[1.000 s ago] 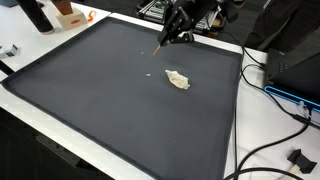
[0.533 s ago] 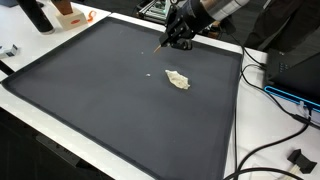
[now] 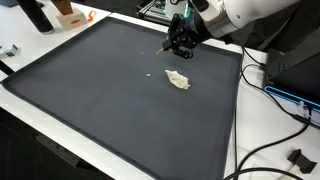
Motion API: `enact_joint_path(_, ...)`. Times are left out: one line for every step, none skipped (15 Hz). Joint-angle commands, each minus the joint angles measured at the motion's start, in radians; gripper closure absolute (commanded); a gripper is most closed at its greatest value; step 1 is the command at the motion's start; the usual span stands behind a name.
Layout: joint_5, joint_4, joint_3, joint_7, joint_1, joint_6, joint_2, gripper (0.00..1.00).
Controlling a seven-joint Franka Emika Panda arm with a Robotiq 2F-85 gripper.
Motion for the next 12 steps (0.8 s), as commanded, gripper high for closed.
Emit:
enact_joint_path(-0.012,0.058,-0.010,-0.036,0.026,-0.060,0.052,0.97)
enact_joint_path(-0.013,0.067,-0.011,-0.041,0.030,-0.069,0.061,0.97)
enact_joint_path(-0.014,0.074,-0.012,-0.047,0.034,-0.076,0.071,0.97)
enact_joint_path(-0.015,0.082,-0.013,-0.053,0.037,-0.083,0.080,0.97)
enact_joint_path(-0.016,0.090,-0.013,-0.057,0.041,-0.088,0.089,0.97)
enact_joint_path(-0.017,0.097,-0.014,-0.061,0.044,-0.092,0.097,0.97)
enact_joint_path(-0.023,0.102,-0.017,-0.064,0.049,-0.094,0.105,0.97)
enact_joint_path(-0.030,0.109,-0.022,-0.063,0.054,-0.097,0.114,0.97)
enact_joint_path(-0.036,0.117,-0.026,-0.062,0.059,-0.103,0.124,0.97)
enact_joint_path(-0.042,0.124,-0.030,-0.062,0.063,-0.109,0.133,0.97)
enact_joint_path(-0.048,0.130,-0.032,-0.065,0.065,-0.113,0.141,0.97)
enact_joint_path(-0.053,0.137,-0.033,-0.071,0.065,-0.114,0.149,0.97)
